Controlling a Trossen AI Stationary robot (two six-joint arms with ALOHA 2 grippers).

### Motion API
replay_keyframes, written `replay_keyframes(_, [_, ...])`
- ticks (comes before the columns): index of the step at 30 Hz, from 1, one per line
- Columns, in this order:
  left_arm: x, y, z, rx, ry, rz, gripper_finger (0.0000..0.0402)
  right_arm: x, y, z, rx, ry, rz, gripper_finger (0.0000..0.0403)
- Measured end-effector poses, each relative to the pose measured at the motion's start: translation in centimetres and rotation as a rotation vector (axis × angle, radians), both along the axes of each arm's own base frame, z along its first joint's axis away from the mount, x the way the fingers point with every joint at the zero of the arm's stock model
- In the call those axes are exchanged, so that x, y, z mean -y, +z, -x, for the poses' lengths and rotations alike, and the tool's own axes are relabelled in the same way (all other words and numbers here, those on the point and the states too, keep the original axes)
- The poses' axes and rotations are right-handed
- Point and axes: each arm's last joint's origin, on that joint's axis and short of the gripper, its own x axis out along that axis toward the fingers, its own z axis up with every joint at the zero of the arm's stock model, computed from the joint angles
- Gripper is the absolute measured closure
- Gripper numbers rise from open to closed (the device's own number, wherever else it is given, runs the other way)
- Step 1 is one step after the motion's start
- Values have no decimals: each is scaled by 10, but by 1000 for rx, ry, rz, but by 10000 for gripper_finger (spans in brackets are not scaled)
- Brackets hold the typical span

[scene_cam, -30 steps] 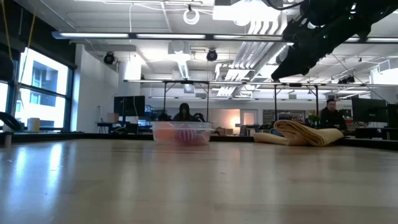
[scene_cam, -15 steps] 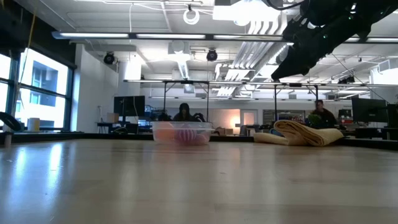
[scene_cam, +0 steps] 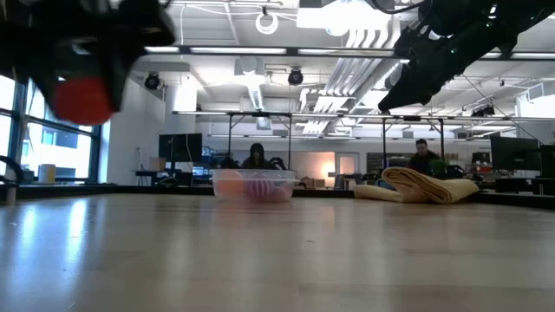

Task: Pick and placing Produce into tupperware
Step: Put the red tomato into the transparent bin

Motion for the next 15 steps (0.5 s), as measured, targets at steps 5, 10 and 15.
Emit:
replay_keyframes(5, [-57, 26, -17, -2, -80, -62, 152, 0, 0, 0, 0, 0, 0, 359])
replay_keyframes(10, [-112, 48, -32, 31, -132, -124, 152, 0, 0, 0, 0, 0, 0, 359])
replay_keyframes(15, [-164, 65, -47, 26, -168, -140, 151, 0, 0, 0, 0, 0, 0, 359])
